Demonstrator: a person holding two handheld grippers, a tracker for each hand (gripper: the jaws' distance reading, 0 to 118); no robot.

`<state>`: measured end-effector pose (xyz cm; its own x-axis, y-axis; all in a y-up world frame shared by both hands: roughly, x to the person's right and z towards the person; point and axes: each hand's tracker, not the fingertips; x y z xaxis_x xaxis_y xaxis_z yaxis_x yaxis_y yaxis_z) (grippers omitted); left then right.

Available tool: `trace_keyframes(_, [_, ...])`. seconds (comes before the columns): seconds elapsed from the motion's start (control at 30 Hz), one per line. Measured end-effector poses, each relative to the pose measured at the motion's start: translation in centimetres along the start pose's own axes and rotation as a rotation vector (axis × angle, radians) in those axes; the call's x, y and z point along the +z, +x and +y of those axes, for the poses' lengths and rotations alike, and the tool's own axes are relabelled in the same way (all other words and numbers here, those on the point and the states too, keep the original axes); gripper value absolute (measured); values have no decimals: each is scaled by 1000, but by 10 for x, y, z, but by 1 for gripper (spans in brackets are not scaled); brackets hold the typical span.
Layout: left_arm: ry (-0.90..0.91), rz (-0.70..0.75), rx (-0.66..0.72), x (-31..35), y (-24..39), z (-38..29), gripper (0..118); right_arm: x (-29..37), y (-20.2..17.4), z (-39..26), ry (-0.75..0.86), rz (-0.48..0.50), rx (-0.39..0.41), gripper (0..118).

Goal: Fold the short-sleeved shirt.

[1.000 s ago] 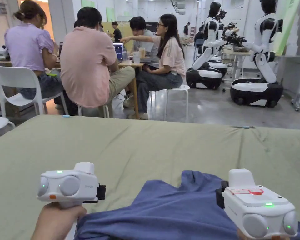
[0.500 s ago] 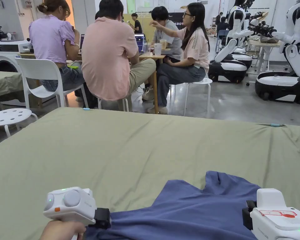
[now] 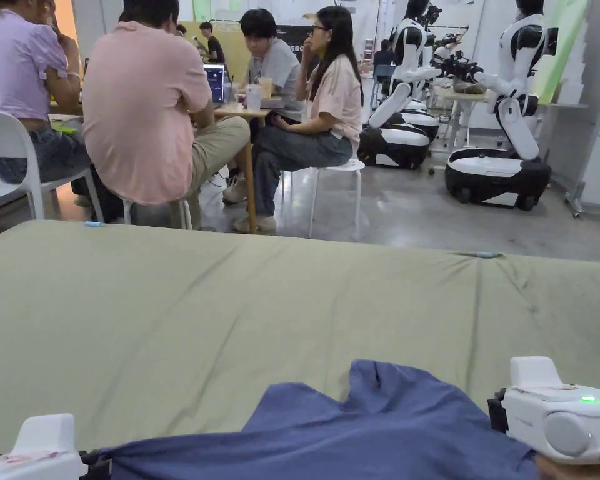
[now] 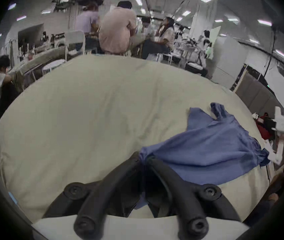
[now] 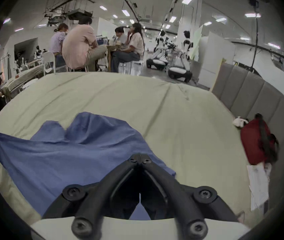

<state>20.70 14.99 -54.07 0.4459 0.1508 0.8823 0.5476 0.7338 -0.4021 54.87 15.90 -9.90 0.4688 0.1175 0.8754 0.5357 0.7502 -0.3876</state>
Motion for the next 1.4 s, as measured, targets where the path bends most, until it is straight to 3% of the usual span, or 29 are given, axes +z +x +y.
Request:
trace_keyframes(0.1, [9, 3, -29, 1, 7, -2, 0, -49, 13, 12, -44, 66, 0, 4])
trace_keyframes(0.13, [13, 10, -43, 1, 9, -3, 0, -64, 16, 14, -51, 73, -10, 19])
trace_keyframes(0.17, [15, 12, -50, 1, 10, -4, 0, -79, 18, 15, -84, 83, -29, 52])
trace_keyframes(0.2, [14, 13, -50, 1, 10, -5, 0, -96, 18, 14, -127, 72, -46, 98])
trace_keyframes(0.23, [13, 15, -58, 2, 15, -5, 0, -111, 17, 11, -152, 66, -50, 117])
trace_keyframes(0.27, [16, 24, -73, 1, 17, -7, 0, -119, 16, 8, -134, 64, -47, 118])
trace_keyframes(0.33, [5, 33, -84, -2, 18, -8, 0, -137, 16, 4, -151, 52, -66, 108])
trace_keyframes(0.37, [4, 30, -85, -4, 18, -7, 0, -142, 15, 1, -176, 65, -75, 97])
trace_keyframes(0.4, [2, 29, -84, -5, 19, -7, 0, -145, 13, -4, -218, 84, -74, 70])
trace_keyframes(0.47, [-11, 37, -91, -9, 21, -6, 0, -135, 6, -7, -162, 76, -39, 50])
trace_keyframes(0.5, [-13, 38, -92, -15, 17, -5, 0, -125, 5, -5, -136, 102, -25, 1])
trace_keyframes(0.53, [-14, 37, -93, -16, 18, -3, 0, -116, 3, -3, -128, 138, -21, 2])
trace_keyframes(0.57, [-12, 35, -97, -17, 19, -2, 0, -102, 0, -2, -68, 84, -1, 2])
trace_keyframes(0.67, [20, 32, -81, -18, 21, -2, 0, -56, 3, 6, 62, 99, -8, 2])
trace_keyframes(0.87, [111, 76, -120, -11, 42, 10, 0, 43, -8, 31, 214, 7, 127, 2])
trace_keyframes(1.07, [174, 92, -191, -8, 71, 68, 0, 112, 8, 71, 294, -55, 102, 2])
trace_keyframes(1.2, [304, 117, -246, 10, 94, 142, 0, 155, 26, 117, 405, -142, 99, 2])
trace_keyframes(1.4, [479, 185, -306, 44, 133, 261, 0, 210, 63, 198, 580, -175, 1, 2])
